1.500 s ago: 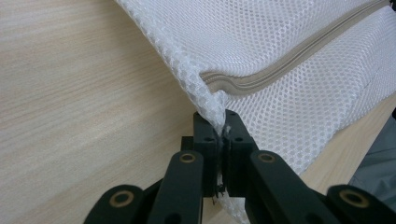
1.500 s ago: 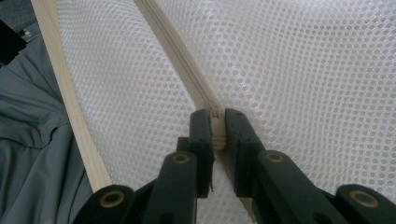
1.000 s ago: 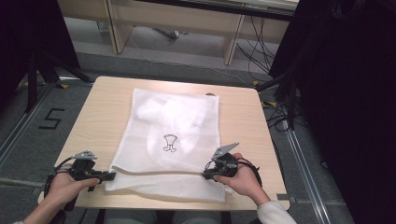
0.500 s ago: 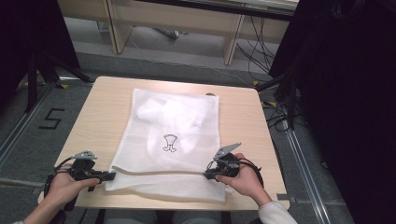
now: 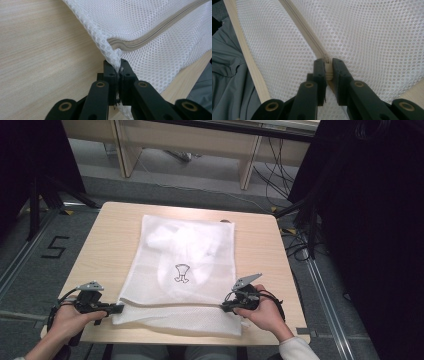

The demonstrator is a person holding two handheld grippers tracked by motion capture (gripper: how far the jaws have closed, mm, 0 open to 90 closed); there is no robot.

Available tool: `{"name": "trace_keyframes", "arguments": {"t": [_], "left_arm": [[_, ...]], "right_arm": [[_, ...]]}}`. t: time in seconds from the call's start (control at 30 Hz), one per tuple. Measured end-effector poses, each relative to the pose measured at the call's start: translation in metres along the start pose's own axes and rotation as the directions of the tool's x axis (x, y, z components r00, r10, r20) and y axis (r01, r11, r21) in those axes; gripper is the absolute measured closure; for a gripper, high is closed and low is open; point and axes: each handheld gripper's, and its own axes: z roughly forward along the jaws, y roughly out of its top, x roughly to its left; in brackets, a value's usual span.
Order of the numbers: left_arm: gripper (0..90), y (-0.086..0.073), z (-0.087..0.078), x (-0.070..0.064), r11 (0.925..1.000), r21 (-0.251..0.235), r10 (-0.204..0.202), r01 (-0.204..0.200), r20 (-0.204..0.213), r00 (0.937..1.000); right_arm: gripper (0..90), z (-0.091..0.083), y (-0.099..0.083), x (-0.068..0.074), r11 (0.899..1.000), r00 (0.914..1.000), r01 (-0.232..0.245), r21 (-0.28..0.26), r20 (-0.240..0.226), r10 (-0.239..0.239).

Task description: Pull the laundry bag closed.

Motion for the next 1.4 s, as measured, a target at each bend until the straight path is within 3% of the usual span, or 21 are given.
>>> {"name": "trace_keyframes", "arguments": {"t": [0.07,0.2,0.23,0.3,0.37,0.47,0.73,0.87,0.93,1.07,1.4], "left_arm": [[85.8,0.000,0.000,0.000,1.0000,-0.004,-0.003,0.003,0.003,1.0000],[85.8,0.000,0.000,0.000,1.0000,-0.003,-0.002,0.002,0.000,1.0000],[85.8,0.000,0.000,0.000,1.0000,-0.003,-0.003,0.003,0.000,1.0000],[85.8,0.000,0.000,0.000,1.0000,-0.002,-0.002,0.002,0.000,1.0000],[85.8,0.000,0.000,0.000,1.0000,-0.001,-0.003,0.003,0.002,1.0000],[85.8,0.000,0.000,0.000,1.0000,0.000,-0.003,0.003,0.004,1.0000],[85.8,0.000,0.000,0.000,1.0000,-0.001,-0.005,0.005,0.004,1.0000],[85.8,0.000,0.000,0.000,1.0000,0.003,-0.005,0.005,0.002,1.0000],[85.8,0.000,0.000,0.001,1.0000,0.003,-0.006,0.006,0.002,1.0000],[85.8,0.000,0.000,0.000,1.0000,0.004,-0.009,0.009,0.000,1.0000],[85.9,0.000,0.000,0.001,0.9999,0.006,-0.012,0.012,-0.002,0.9999]], "right_arm": [[82.7,-0.001,-0.001,0.001,1.000,0.9999,-0.016,0.006,0.005,0.016],[82.6,-0.001,-0.001,-0.001,1.000,1.0000,-0.003,0.000,-0.001,0.003],[82.7,-0.003,-0.002,0.000,1.000,0.9998,-0.021,0.008,0.007,0.021],[82.7,-0.003,-0.003,-0.002,1.000,1.0000,-0.003,-0.001,0.000,0.003],[82.6,-0.004,-0.004,-0.001,1.000,0.9997,-0.024,0.000,0.010,0.024],[82.6,-0.004,-0.005,-0.004,1.000,1.0000,-0.008,-0.004,-0.005,0.008],[82.6,-0.006,-0.007,-0.005,1.000,0.9998,-0.020,-0.004,0.001,0.020],[82.6,-0.007,-0.009,-0.003,0.998,0.9985,-0.055,0.000,-0.002,0.055],[82.6,-0.008,-0.010,-0.006,1.000,0.9997,-0.025,-0.007,0.006,0.025],[82.7,-0.009,-0.011,-0.006,0.999,0.9990,-0.045,-0.002,0.004,0.045],[82.7,-0.010,-0.014,-0.008,0.999,0.9991,-0.040,0.009,0.012,0.040]]}}
